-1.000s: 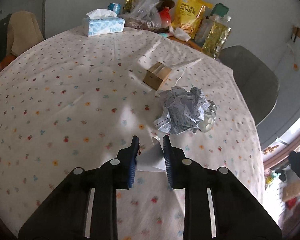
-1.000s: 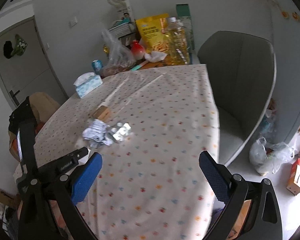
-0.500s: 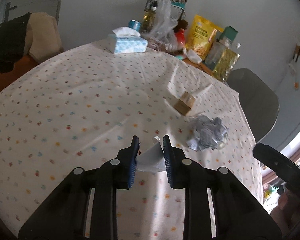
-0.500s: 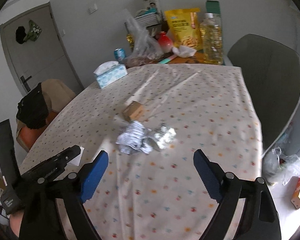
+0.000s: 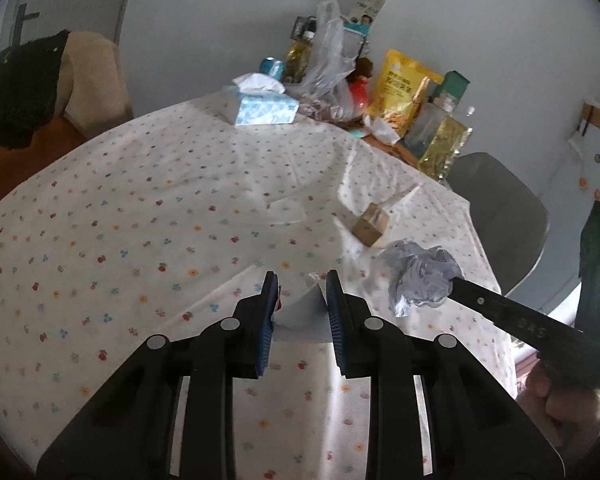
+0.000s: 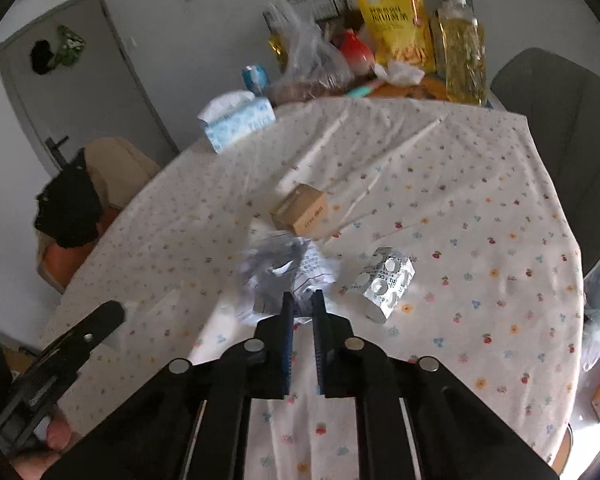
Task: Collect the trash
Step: 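Grasp the crumpled paper ball with the right tool while the left tool holds the paper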
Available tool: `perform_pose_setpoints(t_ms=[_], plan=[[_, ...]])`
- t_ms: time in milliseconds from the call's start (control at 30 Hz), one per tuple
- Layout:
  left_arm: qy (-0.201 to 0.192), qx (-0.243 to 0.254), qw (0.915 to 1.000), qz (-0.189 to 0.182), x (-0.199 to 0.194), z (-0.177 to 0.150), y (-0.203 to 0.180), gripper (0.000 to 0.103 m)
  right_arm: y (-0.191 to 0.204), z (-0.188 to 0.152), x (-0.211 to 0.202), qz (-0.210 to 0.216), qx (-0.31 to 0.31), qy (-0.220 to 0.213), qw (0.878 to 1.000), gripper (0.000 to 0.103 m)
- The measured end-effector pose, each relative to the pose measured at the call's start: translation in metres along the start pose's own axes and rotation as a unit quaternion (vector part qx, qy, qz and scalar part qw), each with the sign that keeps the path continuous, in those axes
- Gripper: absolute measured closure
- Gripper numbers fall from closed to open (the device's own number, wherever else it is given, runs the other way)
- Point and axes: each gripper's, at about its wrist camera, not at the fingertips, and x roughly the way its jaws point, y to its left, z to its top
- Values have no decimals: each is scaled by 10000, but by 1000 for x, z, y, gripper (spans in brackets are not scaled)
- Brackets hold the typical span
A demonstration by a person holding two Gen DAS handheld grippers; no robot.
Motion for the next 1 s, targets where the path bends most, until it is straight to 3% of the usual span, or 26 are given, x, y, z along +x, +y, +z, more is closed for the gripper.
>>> perform_pose_setpoints(t_ms=[267, 700, 1000], plan=[[-114, 264, 9994, -214, -8, 1, -38, 78, -20, -8, -56, 73, 234, -414, 9988, 94], [13, 869, 9939, -686, 0, -11, -126, 78, -106, -32, -121, -266, 972, -844, 9913, 94], [201, 1293, 9857, -1066, 11, -30, -194, 78, -166, -56, -164, -655, 1431, -1093, 9815, 94]])
